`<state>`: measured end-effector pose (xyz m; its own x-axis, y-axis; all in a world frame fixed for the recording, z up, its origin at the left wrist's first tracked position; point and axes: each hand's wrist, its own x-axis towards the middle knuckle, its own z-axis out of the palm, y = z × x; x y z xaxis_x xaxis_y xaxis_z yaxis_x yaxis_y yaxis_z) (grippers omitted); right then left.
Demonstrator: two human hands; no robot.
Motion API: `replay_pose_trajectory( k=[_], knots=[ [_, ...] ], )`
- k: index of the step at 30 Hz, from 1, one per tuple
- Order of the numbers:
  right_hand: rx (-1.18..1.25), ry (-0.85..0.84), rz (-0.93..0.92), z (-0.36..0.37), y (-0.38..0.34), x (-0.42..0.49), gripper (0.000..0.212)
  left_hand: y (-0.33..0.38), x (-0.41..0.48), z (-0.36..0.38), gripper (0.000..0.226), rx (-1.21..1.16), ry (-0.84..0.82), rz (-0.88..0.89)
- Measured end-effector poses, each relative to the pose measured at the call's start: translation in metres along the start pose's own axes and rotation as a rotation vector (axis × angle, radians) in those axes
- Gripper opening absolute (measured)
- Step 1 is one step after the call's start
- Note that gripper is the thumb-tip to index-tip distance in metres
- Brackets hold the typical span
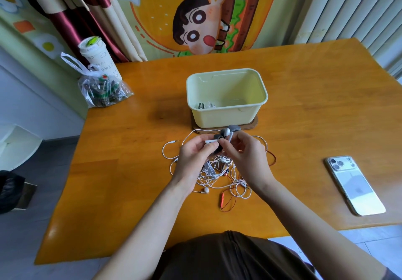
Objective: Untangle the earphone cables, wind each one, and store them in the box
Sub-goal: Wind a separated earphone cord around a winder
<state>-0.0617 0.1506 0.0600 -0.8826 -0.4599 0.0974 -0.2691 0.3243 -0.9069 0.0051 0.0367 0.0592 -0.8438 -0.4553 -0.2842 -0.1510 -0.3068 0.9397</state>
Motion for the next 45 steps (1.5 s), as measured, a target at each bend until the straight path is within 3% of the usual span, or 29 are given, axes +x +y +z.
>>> replay_pose_trajectory(
  k=[5, 16, 19, 38, 45],
  knots=[
    [0.014, 0.001, 0.001, 0.0, -0.002, -0.002, 0.016, -0.001, -0.002, 0.003, 0.02, 0.046, -0.037, 0.03],
    [0.032, -0.013, -0.021, -0.001, -0.004, -0.002, 0.007, -0.005, 0.002, 0.004, 0.005, -0.02, 0.133, -0.044],
    [0.026, -0.016, -0.036, 0.002, -0.006, -0.004, 0.007, -0.007, 0.002, 0.006, 0.012, -0.036, 0.159, -0.042],
    [-0.057, -0.026, -0.175, 0.001, -0.009, -0.004, 0.009, 0.005, -0.002, -0.004, 0.014, -0.281, -0.009, -0.095],
    [-0.025, 0.065, -0.082, 0.006, -0.011, -0.007, 0.013, 0.01, -0.001, -0.004, 0.012, -0.349, -0.024, -0.154]
  ],
)
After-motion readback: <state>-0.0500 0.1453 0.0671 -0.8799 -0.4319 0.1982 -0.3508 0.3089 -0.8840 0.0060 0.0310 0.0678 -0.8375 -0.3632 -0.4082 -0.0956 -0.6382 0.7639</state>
